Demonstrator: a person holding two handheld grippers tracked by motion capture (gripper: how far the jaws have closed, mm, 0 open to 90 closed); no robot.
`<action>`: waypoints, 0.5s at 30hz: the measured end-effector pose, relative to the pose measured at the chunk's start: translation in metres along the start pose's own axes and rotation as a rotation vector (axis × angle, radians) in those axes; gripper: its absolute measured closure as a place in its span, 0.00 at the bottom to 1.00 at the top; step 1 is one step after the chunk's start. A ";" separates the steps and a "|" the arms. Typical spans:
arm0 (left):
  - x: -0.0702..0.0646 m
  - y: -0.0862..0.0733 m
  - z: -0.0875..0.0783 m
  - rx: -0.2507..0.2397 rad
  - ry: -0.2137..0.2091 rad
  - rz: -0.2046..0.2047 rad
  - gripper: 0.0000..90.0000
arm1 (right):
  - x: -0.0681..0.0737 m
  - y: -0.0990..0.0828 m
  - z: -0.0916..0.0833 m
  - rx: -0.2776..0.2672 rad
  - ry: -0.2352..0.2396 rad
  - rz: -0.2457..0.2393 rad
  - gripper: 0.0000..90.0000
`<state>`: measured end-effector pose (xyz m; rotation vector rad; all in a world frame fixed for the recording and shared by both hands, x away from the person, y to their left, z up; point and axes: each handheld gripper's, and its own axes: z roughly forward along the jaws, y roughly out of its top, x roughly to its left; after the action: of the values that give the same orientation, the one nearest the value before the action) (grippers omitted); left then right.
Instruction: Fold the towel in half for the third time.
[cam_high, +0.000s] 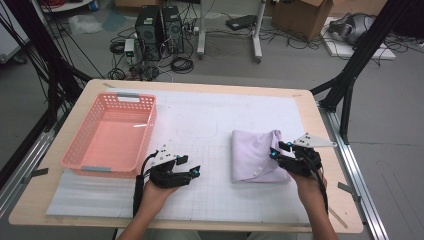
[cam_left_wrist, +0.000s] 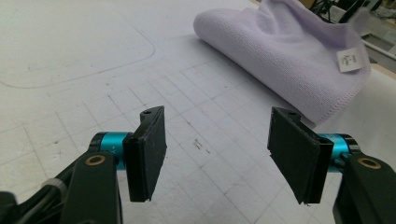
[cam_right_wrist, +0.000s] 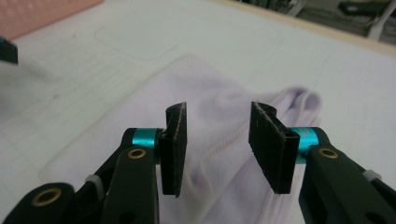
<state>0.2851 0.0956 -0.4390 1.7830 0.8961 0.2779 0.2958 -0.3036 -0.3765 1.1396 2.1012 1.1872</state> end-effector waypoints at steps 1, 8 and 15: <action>0.000 0.000 0.000 0.000 0.002 -0.001 0.42 | -0.002 0.003 0.000 -0.012 -0.003 0.002 0.64; -0.001 0.000 0.001 0.007 0.001 0.005 0.42 | 0.000 0.009 0.022 0.112 0.099 -0.062 0.85; -0.001 -0.001 0.001 0.010 0.002 0.007 0.42 | -0.003 -0.034 0.020 0.327 -0.034 -0.140 0.92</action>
<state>0.2849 0.0948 -0.4397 1.7957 0.8941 0.2802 0.2974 -0.3057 -0.4158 1.1165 2.3643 0.7743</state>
